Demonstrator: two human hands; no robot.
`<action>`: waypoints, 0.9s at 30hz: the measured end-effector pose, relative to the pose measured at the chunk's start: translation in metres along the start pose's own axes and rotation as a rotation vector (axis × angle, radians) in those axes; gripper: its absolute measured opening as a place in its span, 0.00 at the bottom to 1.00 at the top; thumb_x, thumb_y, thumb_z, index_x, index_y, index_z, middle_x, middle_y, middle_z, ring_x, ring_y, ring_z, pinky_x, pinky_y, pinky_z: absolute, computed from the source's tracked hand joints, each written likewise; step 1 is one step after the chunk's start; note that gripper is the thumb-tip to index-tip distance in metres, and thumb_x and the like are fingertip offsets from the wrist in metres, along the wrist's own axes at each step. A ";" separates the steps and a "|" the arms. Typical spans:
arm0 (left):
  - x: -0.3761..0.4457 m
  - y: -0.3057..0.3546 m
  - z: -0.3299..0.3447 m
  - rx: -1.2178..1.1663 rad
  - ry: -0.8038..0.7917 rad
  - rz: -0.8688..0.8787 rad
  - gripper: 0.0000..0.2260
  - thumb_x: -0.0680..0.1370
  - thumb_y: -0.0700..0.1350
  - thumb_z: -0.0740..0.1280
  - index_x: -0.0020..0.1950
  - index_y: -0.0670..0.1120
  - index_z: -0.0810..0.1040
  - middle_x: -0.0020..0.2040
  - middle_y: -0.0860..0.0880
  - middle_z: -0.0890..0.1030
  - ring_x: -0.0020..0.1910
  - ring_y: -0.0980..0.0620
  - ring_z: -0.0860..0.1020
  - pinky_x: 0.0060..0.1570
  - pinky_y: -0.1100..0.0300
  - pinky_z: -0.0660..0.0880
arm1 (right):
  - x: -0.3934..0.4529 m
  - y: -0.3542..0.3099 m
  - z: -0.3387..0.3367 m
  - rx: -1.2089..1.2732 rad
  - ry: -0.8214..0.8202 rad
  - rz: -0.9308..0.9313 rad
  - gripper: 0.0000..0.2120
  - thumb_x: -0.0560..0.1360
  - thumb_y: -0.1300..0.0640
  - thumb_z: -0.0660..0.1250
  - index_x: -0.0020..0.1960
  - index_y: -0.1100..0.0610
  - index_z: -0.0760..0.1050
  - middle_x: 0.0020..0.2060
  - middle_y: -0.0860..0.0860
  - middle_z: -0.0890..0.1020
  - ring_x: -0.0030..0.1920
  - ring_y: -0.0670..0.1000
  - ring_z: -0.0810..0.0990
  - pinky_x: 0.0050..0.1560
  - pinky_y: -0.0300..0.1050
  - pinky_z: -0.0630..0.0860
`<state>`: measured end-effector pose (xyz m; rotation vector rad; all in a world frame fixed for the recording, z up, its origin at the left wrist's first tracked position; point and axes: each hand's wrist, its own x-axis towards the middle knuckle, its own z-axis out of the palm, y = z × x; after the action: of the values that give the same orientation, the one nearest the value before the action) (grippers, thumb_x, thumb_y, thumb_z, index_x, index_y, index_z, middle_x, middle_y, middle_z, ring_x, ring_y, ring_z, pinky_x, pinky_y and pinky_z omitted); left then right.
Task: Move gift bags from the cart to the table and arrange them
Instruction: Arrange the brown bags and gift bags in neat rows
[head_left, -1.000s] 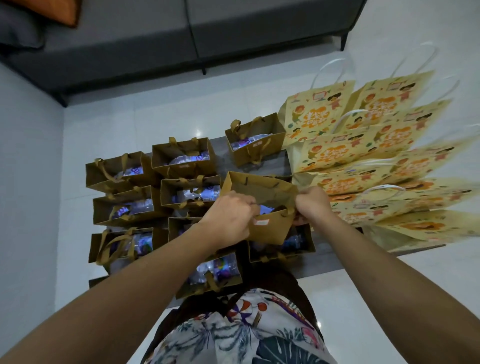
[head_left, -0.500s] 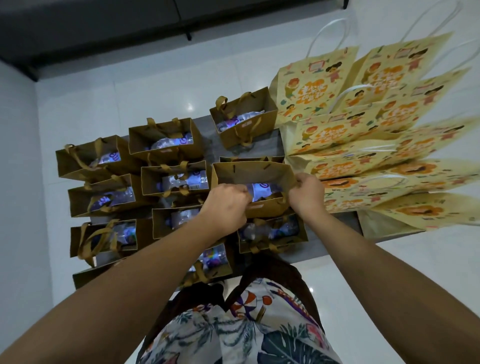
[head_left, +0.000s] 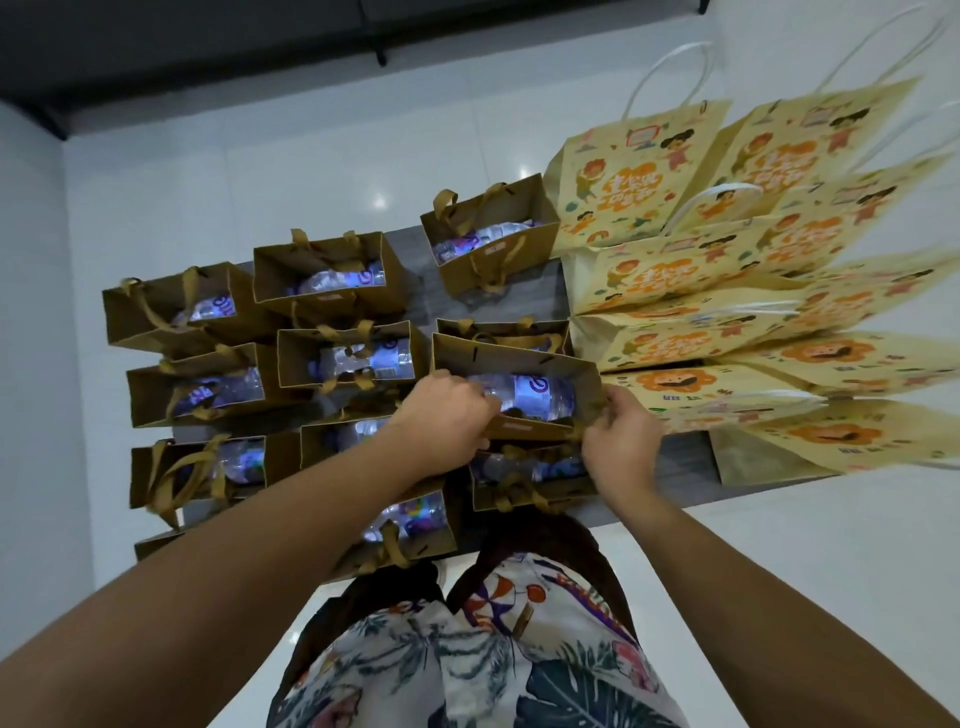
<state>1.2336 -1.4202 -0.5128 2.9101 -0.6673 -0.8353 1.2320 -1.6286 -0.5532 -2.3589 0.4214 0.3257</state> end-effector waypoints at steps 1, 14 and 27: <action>-0.001 -0.004 -0.003 0.058 -0.025 0.003 0.10 0.80 0.50 0.65 0.60 0.49 0.76 0.52 0.48 0.81 0.51 0.47 0.79 0.56 0.53 0.71 | 0.001 -0.002 0.000 0.009 0.002 -0.003 0.18 0.75 0.72 0.60 0.60 0.63 0.81 0.44 0.58 0.84 0.42 0.54 0.78 0.43 0.41 0.69; 0.009 0.018 0.027 0.103 -0.184 -0.053 0.07 0.79 0.42 0.65 0.55 0.48 0.78 0.50 0.47 0.83 0.50 0.45 0.81 0.57 0.53 0.72 | 0.009 -0.004 -0.014 -0.108 0.025 -0.058 0.15 0.75 0.72 0.61 0.57 0.64 0.80 0.38 0.58 0.81 0.37 0.54 0.74 0.39 0.43 0.67; 0.031 -0.003 0.079 -0.112 -0.307 -0.137 0.10 0.80 0.43 0.64 0.60 0.48 0.79 0.55 0.44 0.82 0.56 0.42 0.80 0.54 0.53 0.74 | 0.030 0.011 0.047 -0.210 -0.148 0.110 0.16 0.76 0.68 0.61 0.60 0.58 0.80 0.47 0.59 0.83 0.50 0.61 0.81 0.48 0.50 0.78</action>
<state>1.2179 -1.4240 -0.5965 2.7775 -0.4209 -1.3076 1.2501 -1.6099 -0.6041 -2.4984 0.4657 0.6186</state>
